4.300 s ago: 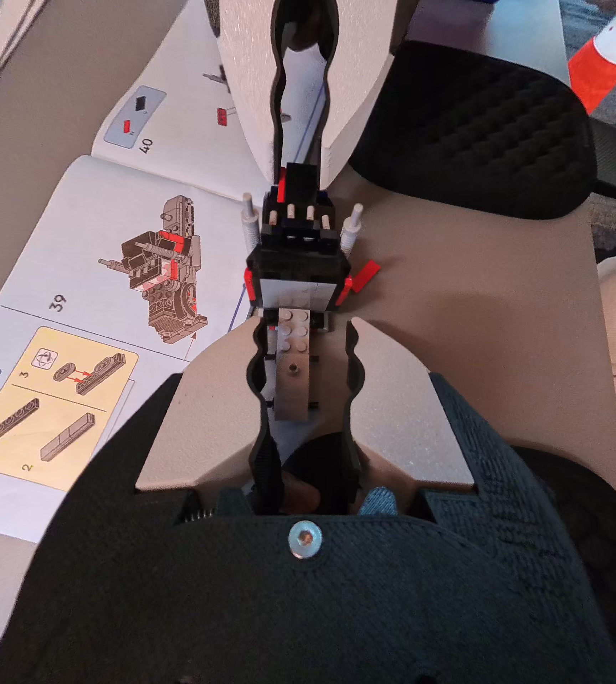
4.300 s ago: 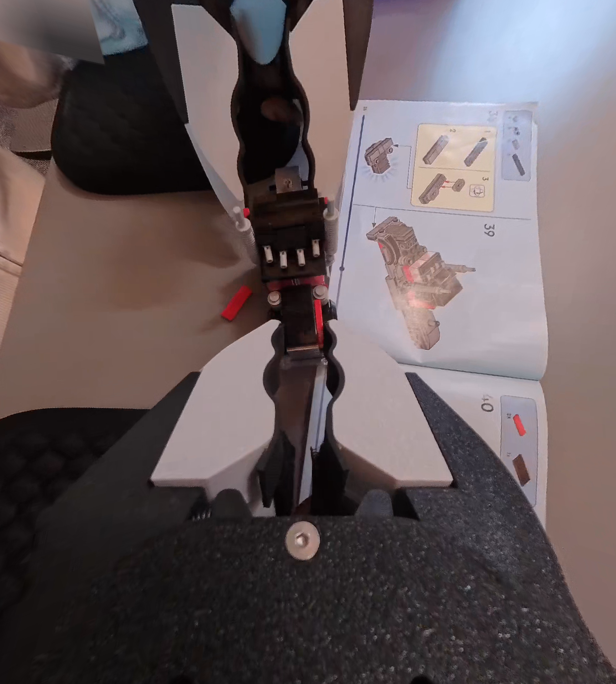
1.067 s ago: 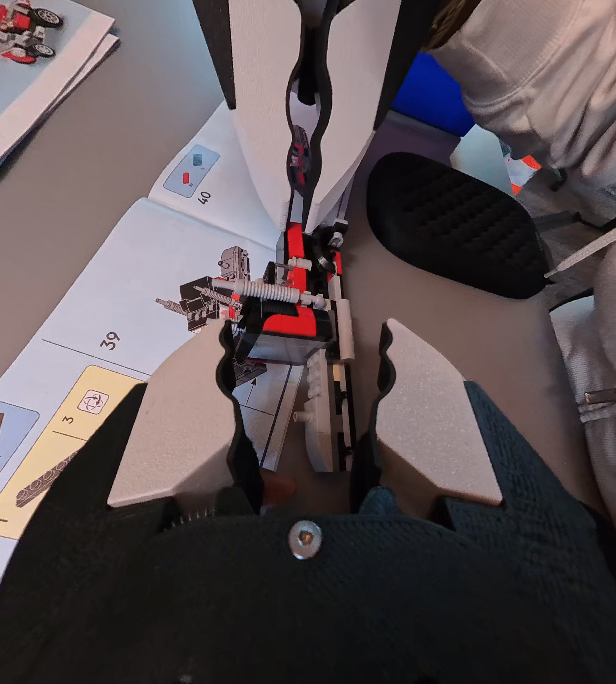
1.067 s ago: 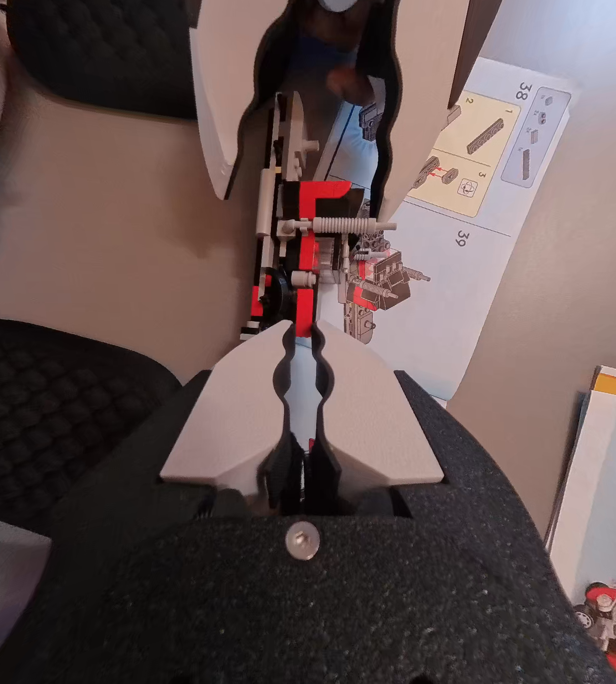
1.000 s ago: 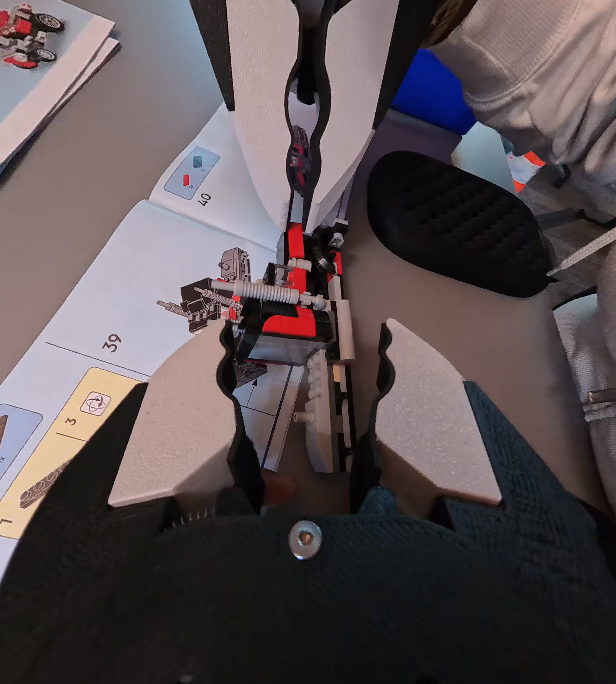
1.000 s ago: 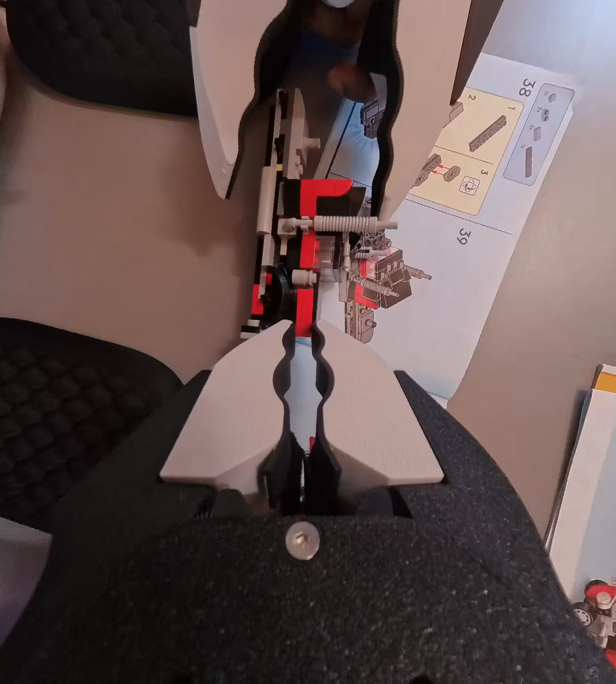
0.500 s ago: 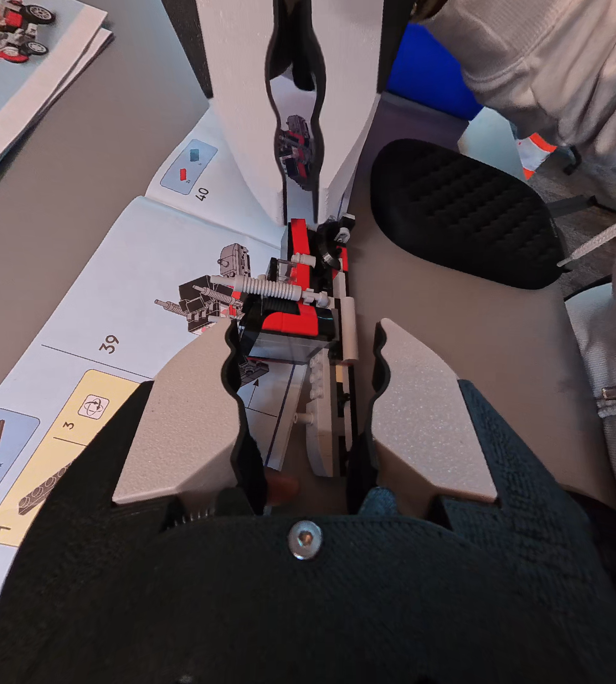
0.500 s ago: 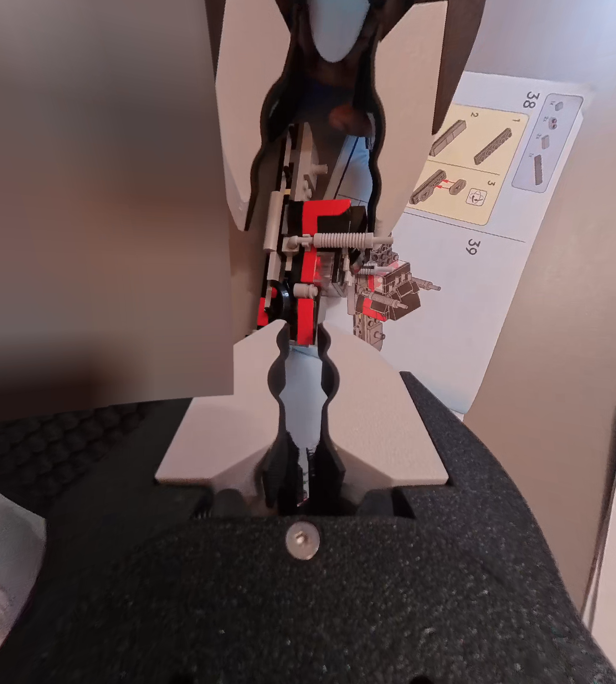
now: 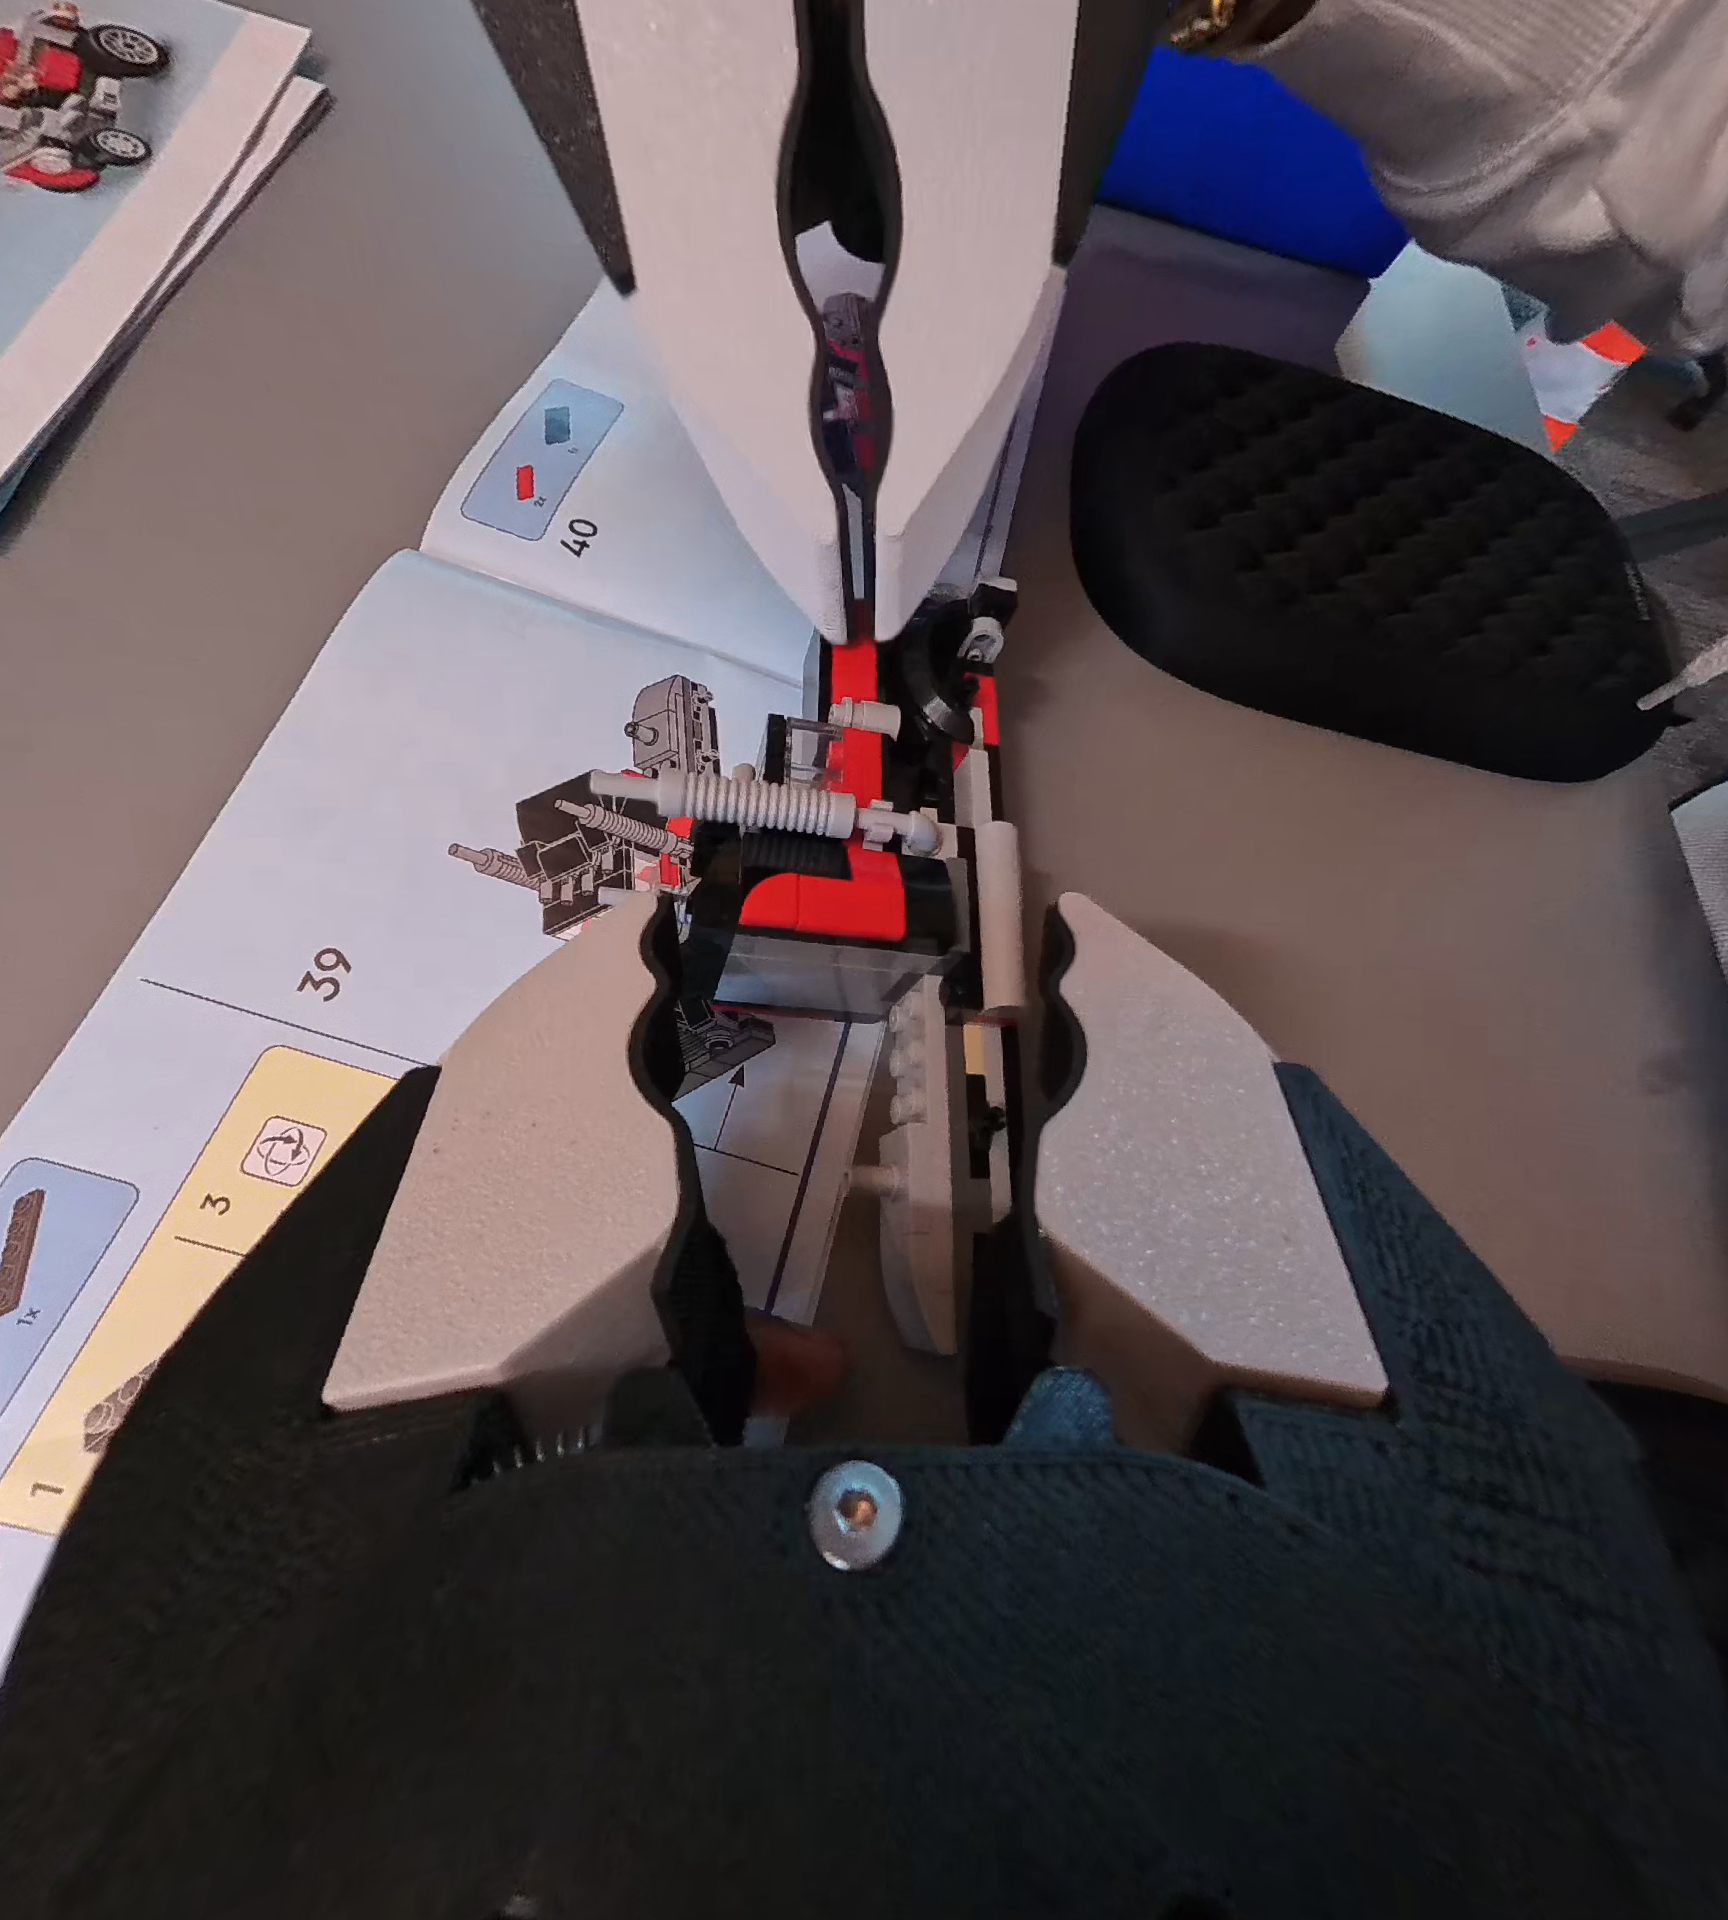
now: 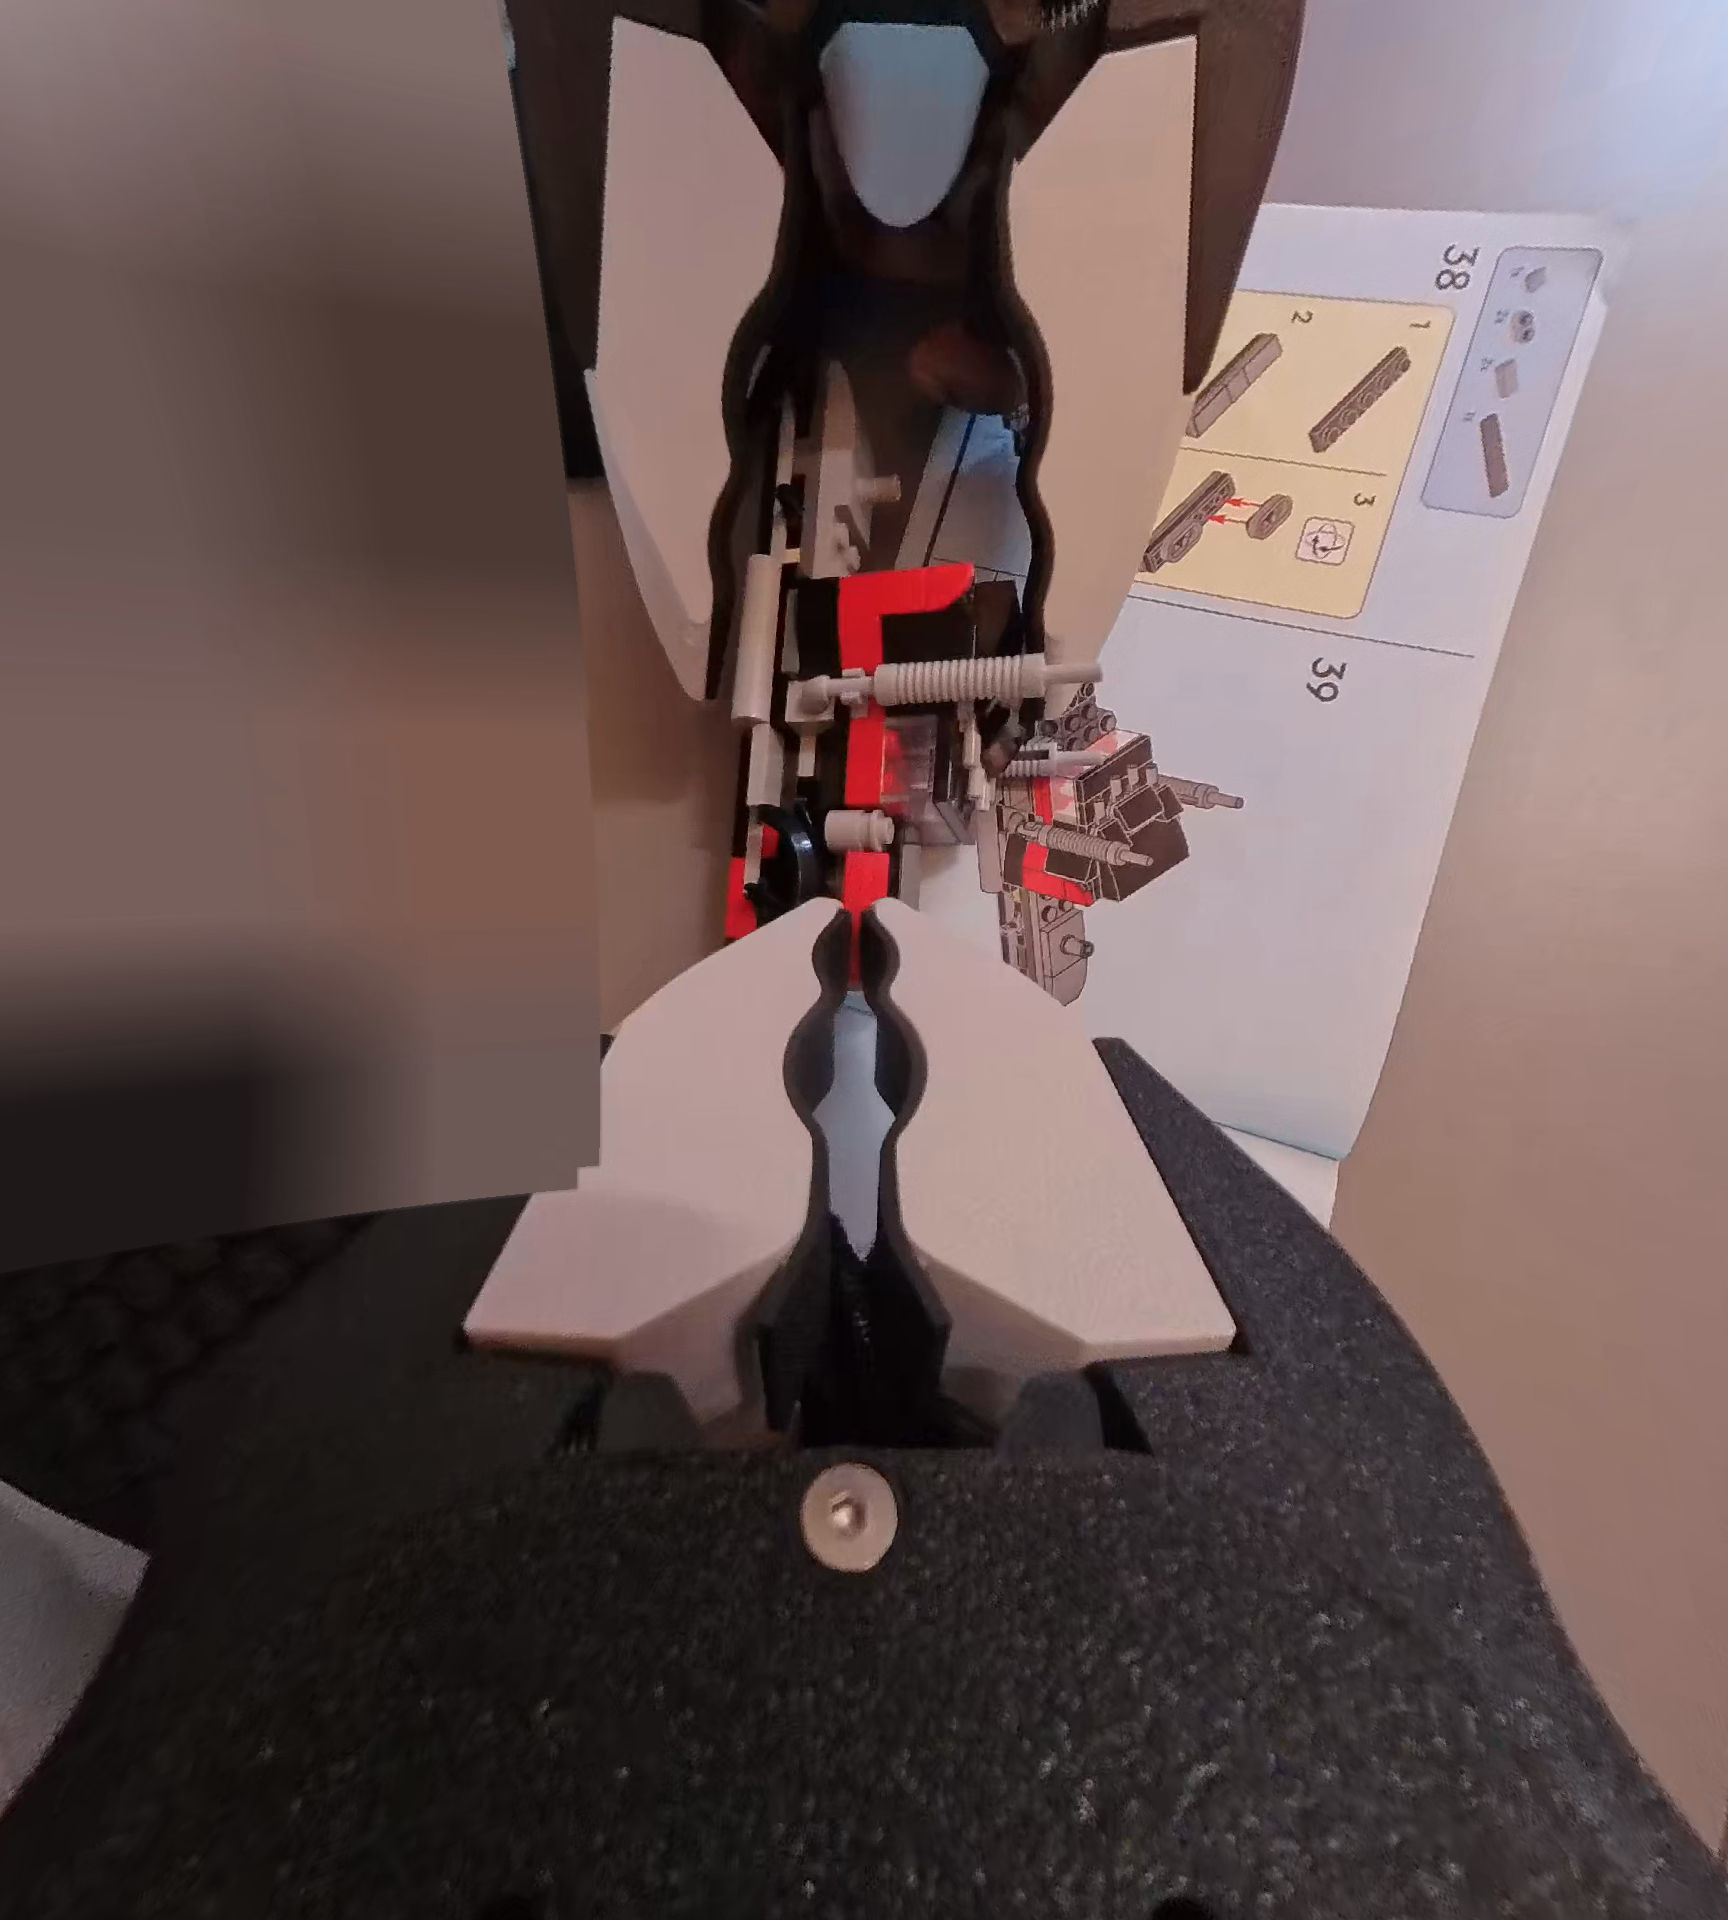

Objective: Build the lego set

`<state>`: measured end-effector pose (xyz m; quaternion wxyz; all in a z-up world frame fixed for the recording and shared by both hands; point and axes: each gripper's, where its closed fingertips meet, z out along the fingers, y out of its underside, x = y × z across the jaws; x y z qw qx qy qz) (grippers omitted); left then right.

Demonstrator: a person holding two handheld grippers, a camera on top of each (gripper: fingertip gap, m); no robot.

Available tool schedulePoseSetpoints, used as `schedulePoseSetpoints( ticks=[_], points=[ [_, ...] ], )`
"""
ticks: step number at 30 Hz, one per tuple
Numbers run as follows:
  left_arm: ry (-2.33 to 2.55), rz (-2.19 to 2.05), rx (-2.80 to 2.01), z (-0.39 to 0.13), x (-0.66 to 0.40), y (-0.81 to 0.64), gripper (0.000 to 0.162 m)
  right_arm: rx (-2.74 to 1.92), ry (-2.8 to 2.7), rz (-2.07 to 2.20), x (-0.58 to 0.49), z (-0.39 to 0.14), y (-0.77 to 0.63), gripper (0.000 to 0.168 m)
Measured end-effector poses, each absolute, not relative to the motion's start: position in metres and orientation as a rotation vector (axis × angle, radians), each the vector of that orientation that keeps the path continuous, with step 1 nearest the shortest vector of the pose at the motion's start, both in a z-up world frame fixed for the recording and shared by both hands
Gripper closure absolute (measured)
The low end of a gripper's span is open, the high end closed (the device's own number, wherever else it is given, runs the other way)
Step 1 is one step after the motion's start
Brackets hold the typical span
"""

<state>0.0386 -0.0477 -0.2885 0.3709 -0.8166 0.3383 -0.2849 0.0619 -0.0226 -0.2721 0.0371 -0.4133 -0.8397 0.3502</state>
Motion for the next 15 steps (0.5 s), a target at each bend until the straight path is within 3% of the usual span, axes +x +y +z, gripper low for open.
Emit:
schedulePoseSetpoints(
  ticks=[15],
  points=[
    [0.86, -0.733, -2.102, -0.289, 0.0382, -0.0468, 0.097, -1.192, -2.636, 0.945, 0.0617, -0.2741, -0.0238, 0.168]
  ],
)
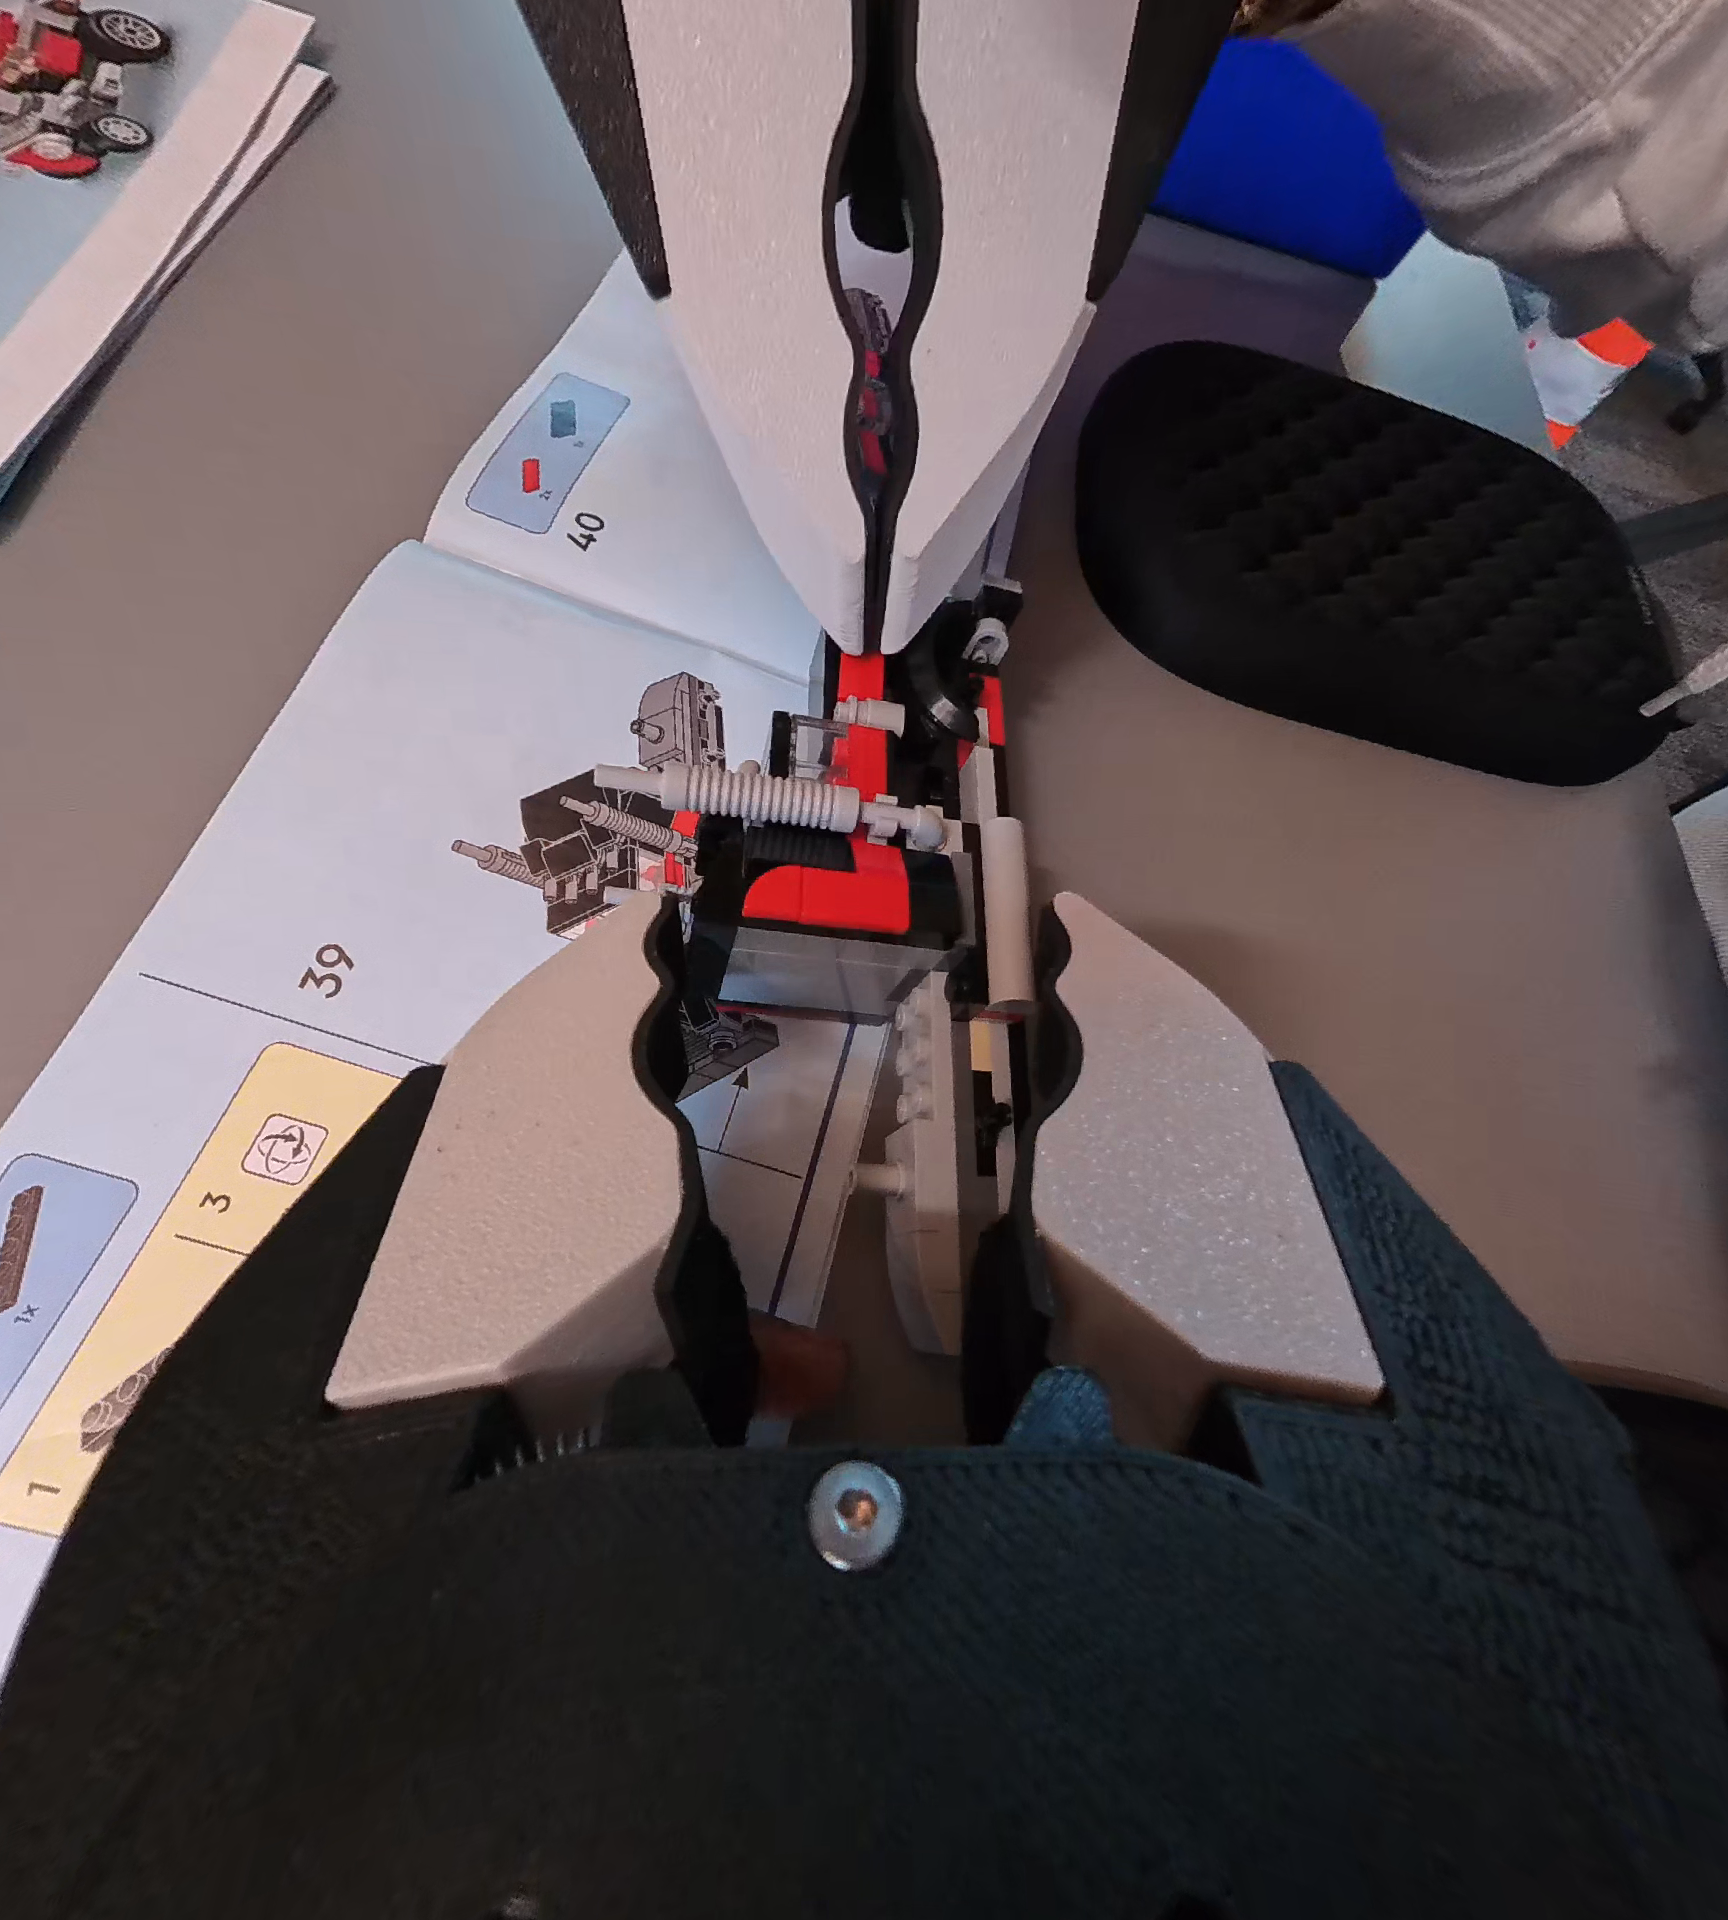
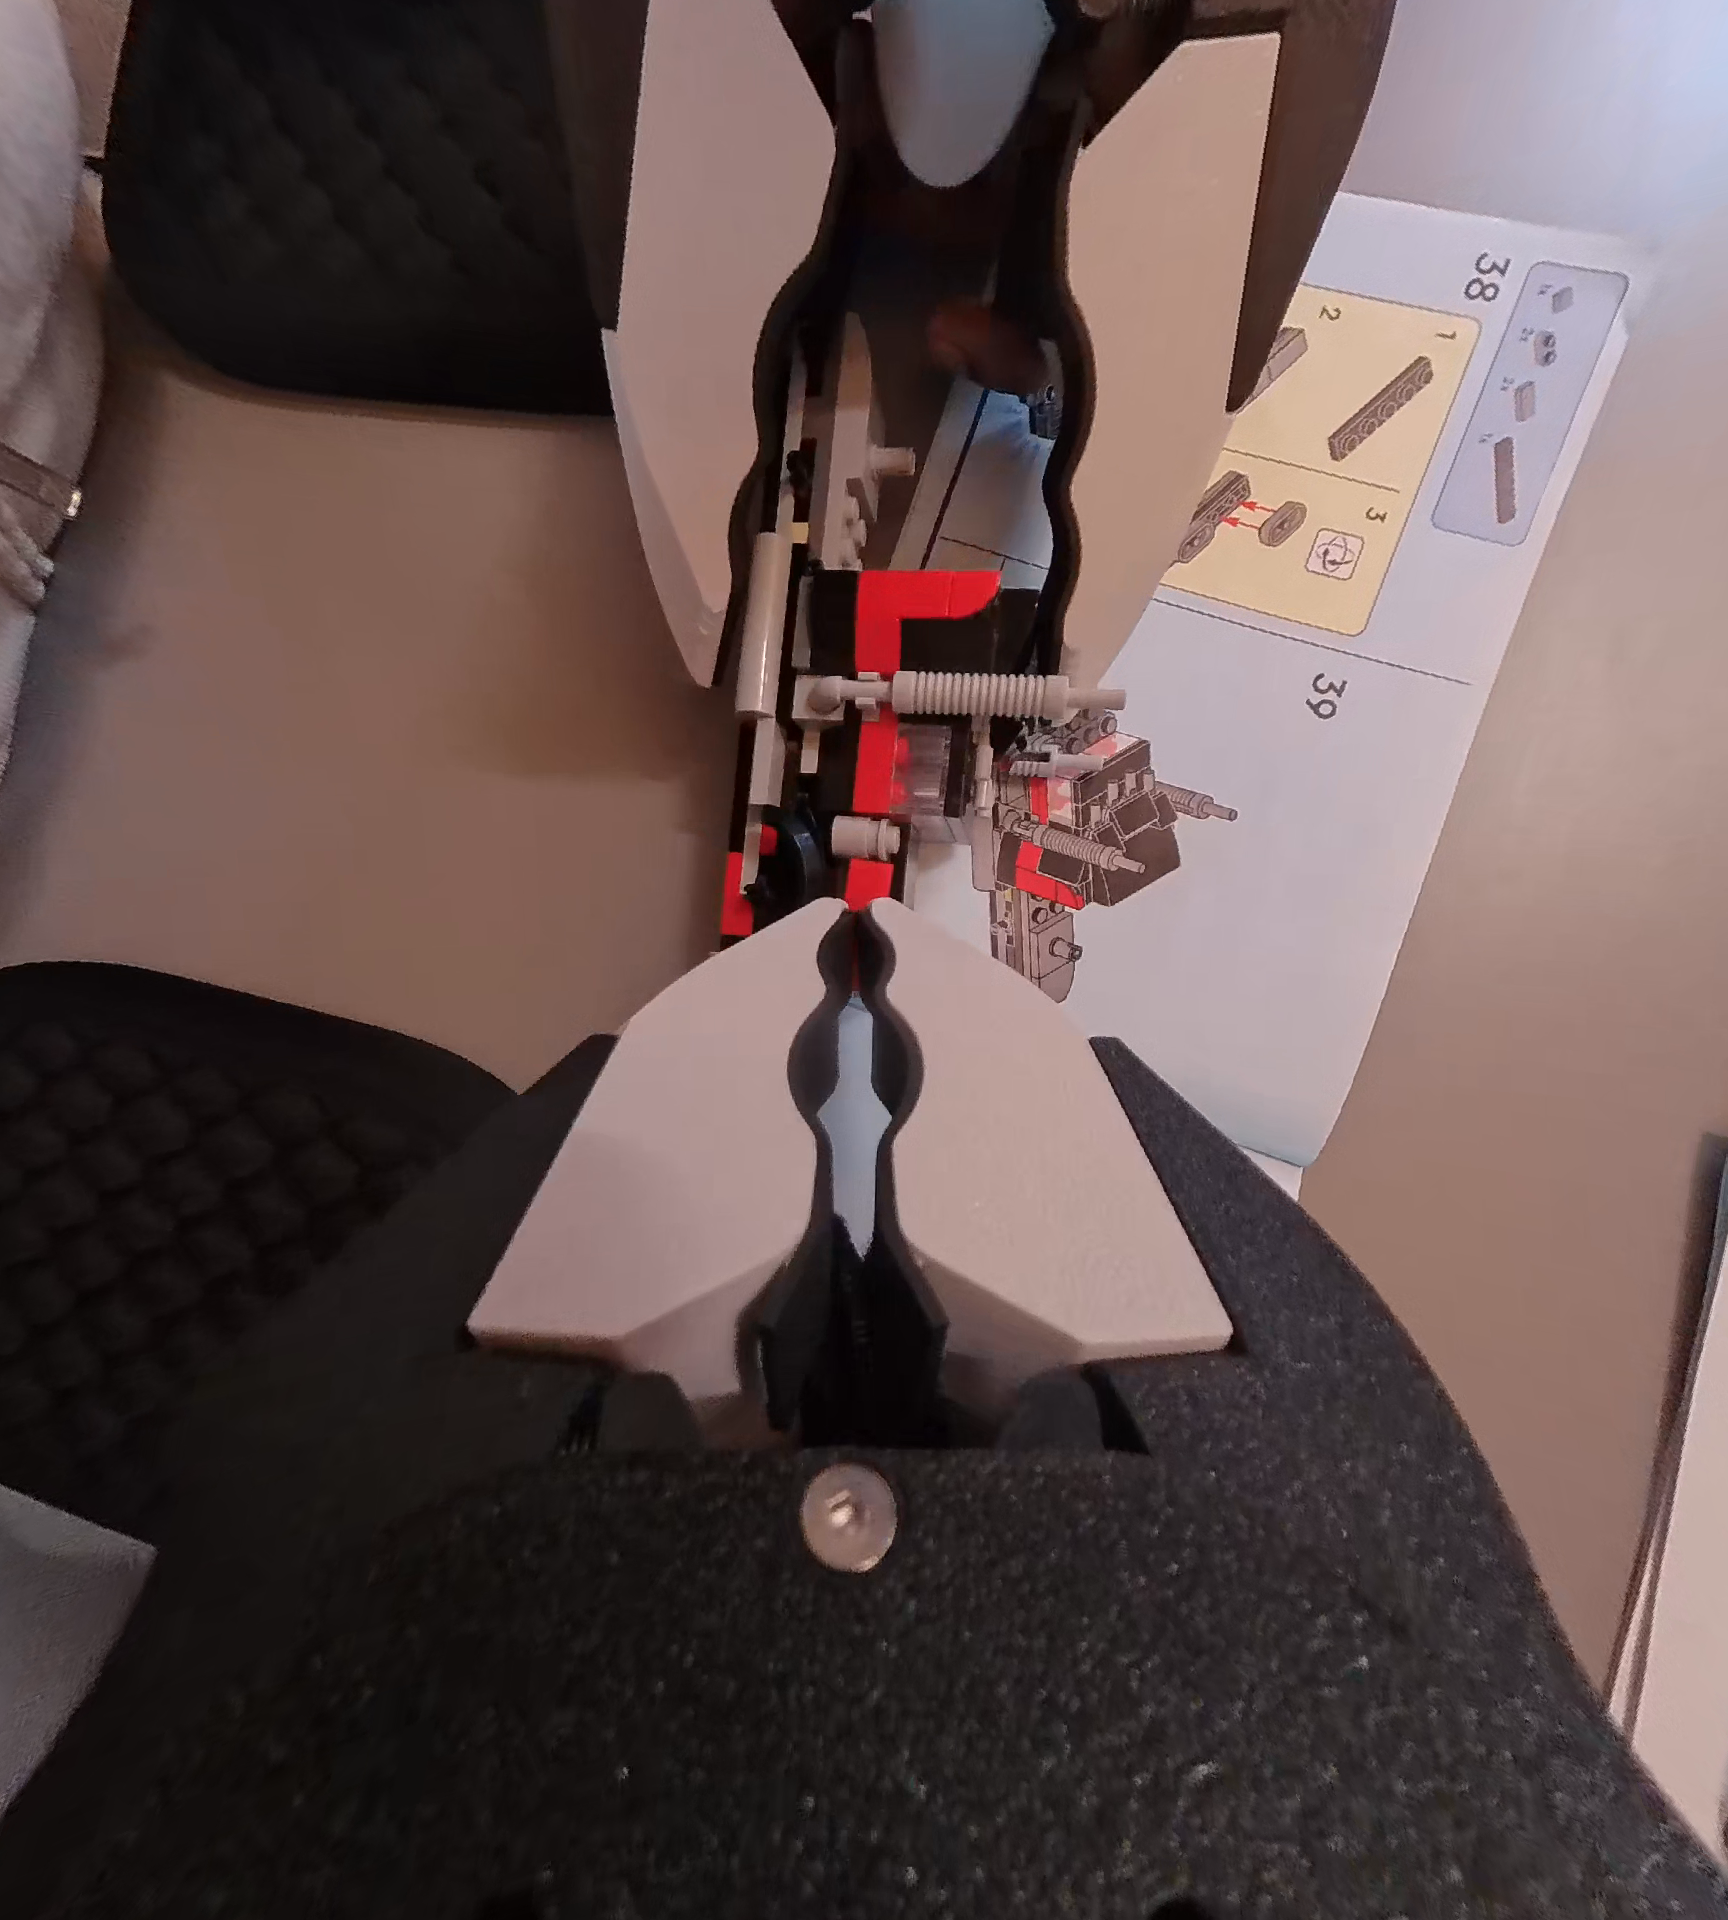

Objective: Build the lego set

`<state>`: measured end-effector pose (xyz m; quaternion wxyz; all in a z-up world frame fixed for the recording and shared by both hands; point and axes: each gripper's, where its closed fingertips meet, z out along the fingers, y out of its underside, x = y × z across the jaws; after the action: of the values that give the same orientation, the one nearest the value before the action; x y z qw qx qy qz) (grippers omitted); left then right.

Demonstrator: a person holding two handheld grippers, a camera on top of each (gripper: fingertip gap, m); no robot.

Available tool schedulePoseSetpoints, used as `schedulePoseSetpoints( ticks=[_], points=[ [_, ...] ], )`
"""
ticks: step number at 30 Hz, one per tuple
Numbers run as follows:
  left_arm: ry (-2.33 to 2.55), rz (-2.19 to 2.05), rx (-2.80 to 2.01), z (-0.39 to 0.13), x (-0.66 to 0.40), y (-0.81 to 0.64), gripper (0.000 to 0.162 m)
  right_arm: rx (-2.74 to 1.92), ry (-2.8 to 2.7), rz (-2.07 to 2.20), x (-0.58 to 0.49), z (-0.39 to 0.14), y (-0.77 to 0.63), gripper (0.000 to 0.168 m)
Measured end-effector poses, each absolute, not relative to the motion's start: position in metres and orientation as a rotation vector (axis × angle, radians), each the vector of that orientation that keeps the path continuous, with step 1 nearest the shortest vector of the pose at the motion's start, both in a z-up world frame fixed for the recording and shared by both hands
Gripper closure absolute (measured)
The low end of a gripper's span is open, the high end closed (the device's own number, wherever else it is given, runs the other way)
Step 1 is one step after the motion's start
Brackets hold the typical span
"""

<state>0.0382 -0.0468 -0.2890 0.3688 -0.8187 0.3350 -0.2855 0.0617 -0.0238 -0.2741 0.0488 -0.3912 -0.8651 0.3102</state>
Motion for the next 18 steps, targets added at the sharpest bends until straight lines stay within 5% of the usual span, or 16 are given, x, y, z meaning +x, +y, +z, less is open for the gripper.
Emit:
schedulePoseSetpoints(
  ticks=[18],
  points=[
    [0.849, -0.755, -2.108, -0.2891, 0.0388, -0.0464, 0.097, -1.235, -2.856, 0.652, 0.0593, -0.2767, -0.0244, 0.168]
  ],
)
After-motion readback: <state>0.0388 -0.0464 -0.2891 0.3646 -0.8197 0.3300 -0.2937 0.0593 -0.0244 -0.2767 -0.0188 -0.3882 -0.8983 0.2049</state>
